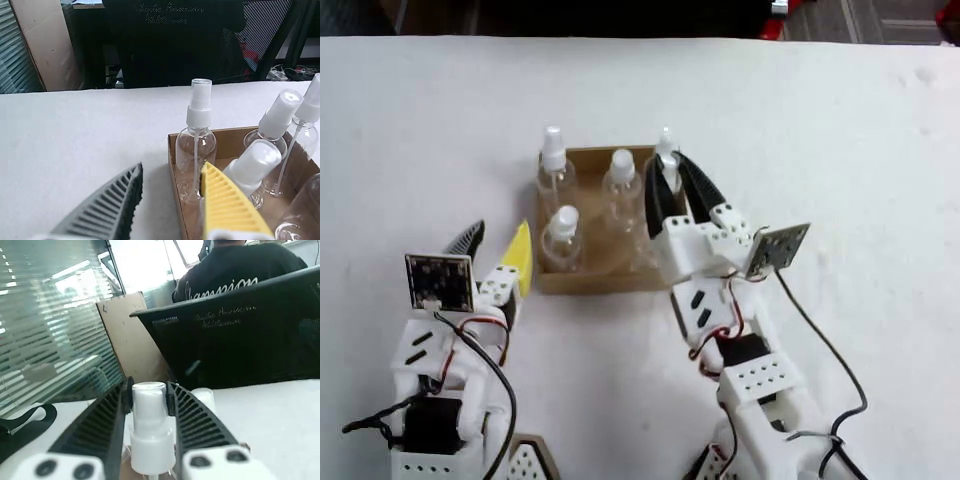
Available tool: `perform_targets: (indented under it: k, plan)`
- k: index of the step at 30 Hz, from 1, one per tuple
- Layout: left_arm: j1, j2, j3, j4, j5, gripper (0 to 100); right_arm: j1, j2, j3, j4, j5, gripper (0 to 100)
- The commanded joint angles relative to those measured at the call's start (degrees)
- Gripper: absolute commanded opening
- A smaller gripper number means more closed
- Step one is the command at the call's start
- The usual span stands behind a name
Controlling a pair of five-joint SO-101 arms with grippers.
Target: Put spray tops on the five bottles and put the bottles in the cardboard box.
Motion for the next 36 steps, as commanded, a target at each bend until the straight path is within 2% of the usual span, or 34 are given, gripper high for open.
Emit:
perform_targets:
  k: [1, 23, 29, 36]
  plan:
    - [1.0, -0.5, -0.4, -1.8, 0.6, 18, 0.5, -0.7, 0.9, -1.4, 0.0, 1.5]
    - [1.0, -0.5, -0.4, -1.8, 0.6, 18, 0.0, -0.6, 7.2, -1.1, 0.2, 2.4]
    - [1.0, -0.5, -0.4, -1.8, 0.6, 18, -4.4, -0.7, 8.4, -1.0, 3.3, 19.1]
    - [1.0, -0.5, -0.4, -1.8, 0.5, 18, -6.0, -0.7, 8.6, -1.3, 3.5, 20.5]
